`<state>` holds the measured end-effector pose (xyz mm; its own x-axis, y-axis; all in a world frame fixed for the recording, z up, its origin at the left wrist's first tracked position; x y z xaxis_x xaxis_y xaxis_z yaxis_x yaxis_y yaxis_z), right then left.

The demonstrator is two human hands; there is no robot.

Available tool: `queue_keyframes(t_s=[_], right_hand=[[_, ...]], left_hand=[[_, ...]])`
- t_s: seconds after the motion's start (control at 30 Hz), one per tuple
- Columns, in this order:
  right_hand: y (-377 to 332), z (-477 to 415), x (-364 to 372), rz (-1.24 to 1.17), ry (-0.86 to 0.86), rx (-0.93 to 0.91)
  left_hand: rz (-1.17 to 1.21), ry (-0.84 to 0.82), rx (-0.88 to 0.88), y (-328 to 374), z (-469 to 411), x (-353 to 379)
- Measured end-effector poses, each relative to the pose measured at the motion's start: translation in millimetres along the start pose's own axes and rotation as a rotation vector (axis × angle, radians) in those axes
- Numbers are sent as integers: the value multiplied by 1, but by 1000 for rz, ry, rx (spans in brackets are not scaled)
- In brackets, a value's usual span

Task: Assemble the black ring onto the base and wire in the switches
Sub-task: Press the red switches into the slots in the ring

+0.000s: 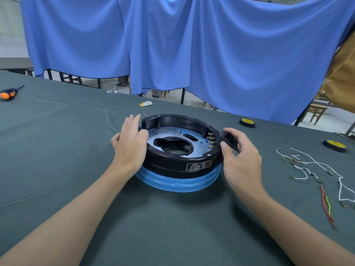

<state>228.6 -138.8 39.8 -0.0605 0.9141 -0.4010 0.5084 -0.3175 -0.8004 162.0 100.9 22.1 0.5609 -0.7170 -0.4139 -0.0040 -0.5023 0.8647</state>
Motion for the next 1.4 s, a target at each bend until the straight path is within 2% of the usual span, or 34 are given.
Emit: queue_keyframes(t_s=[0.1, 0.17, 0.27, 0.37, 0.5, 0.6, 0.67, 0.73, 0.8, 0.9, 0.97, 1.1, 1.23, 1.4], right_hand=[[3, -5, -2, -24, 25, 42], [-1, 4, -2, -17, 67, 26], [-11, 20, 6, -7, 37, -49], [-14, 25, 16, 26, -14, -85], [-5, 8, 11, -26, -36, -69], [9, -15, -1, -253, -135, 41], [9, -21, -7, -326, -210, 44], [2, -23, -15, -192, -227, -53], [-9, -22, -16, -87, -286, -145], [-24, -17, -6, -257, -504, -140], [-33, -12, 2, -409, -583, -116], [-40, -8, 11, -637, -655, -77], [-42, -7, 16, -668, -732, -95], [-42, -8, 16, -668, -708, -105]], left_hand=[[-74, 31, 63, 6, 4, 0], [24, 74, -19, -2, -2, -9], [181, 32, -118, -17, -12, -11], [133, 22, -101, -20, -13, -9], [26, 187, -30, -11, -4, -25], [-88, 389, 3, -3, 7, -36], [-118, 433, 35, 3, 9, -35], [-54, 374, 59, 2, 2, -33], [39, 234, 101, 1, -6, -30], [17, -37, 247, 6, -7, -18], [-1, -153, 238, 4, -5, -10], [-79, -57, 160, 3, -3, -8], [-220, 23, 189, 19, 11, 6], [-504, 172, 190, 31, 24, 18]])
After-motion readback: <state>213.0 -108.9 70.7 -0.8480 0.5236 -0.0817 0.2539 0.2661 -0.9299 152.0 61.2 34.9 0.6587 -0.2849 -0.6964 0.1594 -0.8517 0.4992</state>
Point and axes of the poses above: each hand's wrist, its own z-axis away from the middle knuckle, its own x-axis out of the palm, y = z × x, the point moved 5 cm from there along -z, towards the middle knuckle, and after that the axes turned 12 degrees about -y, right-handed, at the moved point
